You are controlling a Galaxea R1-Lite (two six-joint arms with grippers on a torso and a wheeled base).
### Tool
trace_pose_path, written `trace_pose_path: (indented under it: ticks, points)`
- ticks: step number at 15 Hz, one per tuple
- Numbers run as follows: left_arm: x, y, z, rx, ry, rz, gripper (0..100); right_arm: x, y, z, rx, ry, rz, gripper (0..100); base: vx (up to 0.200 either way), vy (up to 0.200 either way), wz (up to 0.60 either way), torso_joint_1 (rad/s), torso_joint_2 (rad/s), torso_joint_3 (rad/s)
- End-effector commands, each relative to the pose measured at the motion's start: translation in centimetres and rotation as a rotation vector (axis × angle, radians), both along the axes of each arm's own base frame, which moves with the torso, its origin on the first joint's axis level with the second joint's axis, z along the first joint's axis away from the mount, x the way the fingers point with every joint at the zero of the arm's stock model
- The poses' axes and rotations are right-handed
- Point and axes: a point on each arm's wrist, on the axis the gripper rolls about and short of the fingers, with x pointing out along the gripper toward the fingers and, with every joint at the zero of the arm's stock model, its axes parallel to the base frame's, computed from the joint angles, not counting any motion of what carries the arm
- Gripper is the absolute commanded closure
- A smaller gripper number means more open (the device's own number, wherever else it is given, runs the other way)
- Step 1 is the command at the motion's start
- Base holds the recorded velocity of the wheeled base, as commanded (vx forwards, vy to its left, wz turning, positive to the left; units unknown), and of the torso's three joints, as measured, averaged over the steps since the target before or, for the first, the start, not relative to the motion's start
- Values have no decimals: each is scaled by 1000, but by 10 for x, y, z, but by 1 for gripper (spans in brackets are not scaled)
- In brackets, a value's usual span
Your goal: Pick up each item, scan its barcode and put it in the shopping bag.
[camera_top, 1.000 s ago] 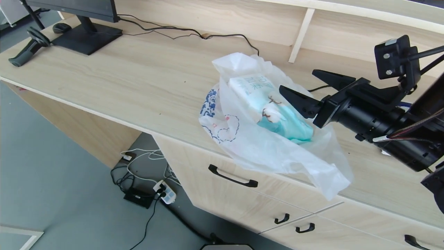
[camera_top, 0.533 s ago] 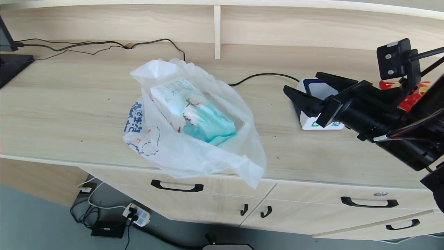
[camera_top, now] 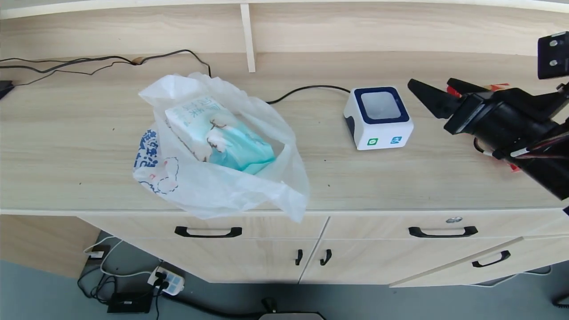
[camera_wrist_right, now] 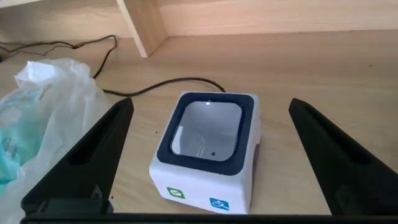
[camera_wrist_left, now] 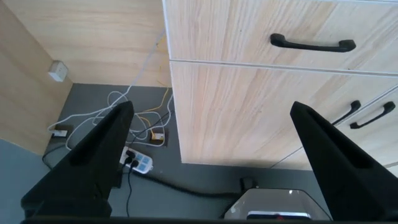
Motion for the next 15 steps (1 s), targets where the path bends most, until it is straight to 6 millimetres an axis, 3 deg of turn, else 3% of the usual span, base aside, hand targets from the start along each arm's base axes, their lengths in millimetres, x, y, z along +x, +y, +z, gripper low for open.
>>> trace_pose_path:
  ticks: [1, 4, 7, 10, 15]
  points:
    - [0, 0, 0, 2, 0, 1, 0, 9, -28, 2, 22, 1, -91, 0, 0, 0, 0, 0, 0, 0]
    - [0, 0, 0, 0, 0, 1, 0, 8, -57, 9, 41, -6, -180, 0, 0, -200, 0, -2, -7, 4]
    - [0, 0, 0, -1, 0, 1, 0, 12, -83, 3, -66, 28, -235, 0, 0, -200, 0, 17, 5, 2]
    - [0, 0, 0, -1, 0, 1, 0, 4, -88, 4, -121, 137, -251, 0, 0, -200, 0, 5, 2, -1]
    - [0, 0, 0, -3, 0, 0, 0, 11, -101, 14, -247, 292, -251, 0, 0, 0, 0, 0, 0, 0]
